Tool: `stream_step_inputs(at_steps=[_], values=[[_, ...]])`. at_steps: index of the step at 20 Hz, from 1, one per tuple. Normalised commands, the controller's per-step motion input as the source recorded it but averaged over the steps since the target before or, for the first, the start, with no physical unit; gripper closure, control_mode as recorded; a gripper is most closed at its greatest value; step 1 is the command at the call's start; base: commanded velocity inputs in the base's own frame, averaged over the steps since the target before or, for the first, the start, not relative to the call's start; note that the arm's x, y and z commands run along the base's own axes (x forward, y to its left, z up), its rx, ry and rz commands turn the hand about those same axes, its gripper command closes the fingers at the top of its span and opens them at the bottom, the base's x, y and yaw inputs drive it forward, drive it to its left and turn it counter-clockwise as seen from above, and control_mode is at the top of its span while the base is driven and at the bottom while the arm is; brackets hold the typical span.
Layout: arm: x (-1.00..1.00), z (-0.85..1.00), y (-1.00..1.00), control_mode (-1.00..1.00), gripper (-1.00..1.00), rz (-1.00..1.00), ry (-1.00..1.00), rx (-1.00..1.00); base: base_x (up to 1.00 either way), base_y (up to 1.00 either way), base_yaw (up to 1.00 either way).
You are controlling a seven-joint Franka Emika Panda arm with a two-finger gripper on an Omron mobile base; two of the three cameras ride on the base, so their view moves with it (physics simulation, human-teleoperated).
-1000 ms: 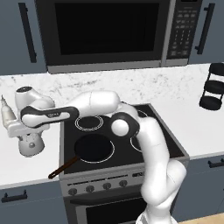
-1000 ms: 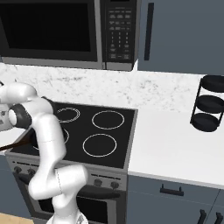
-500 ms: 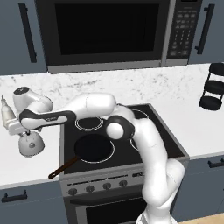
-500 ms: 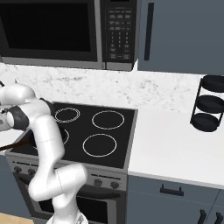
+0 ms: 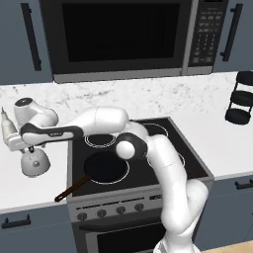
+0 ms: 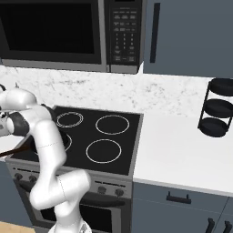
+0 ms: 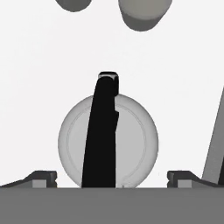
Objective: Pick the kettle from the counter and place it on a stove burner. Then turn the burner on.
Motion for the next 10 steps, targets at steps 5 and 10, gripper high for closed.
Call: stream_step_inputs(at_steps=[5,10], values=[[0.0,-0.06,0.18,-1.0,-1.0,0.0,0.0,0.0,0.0,0.0,0.0],[0.0,-0.24,0.0,-1.0,-1.0,0.0,0.0,0.0,0.0,0.0,0.0]])
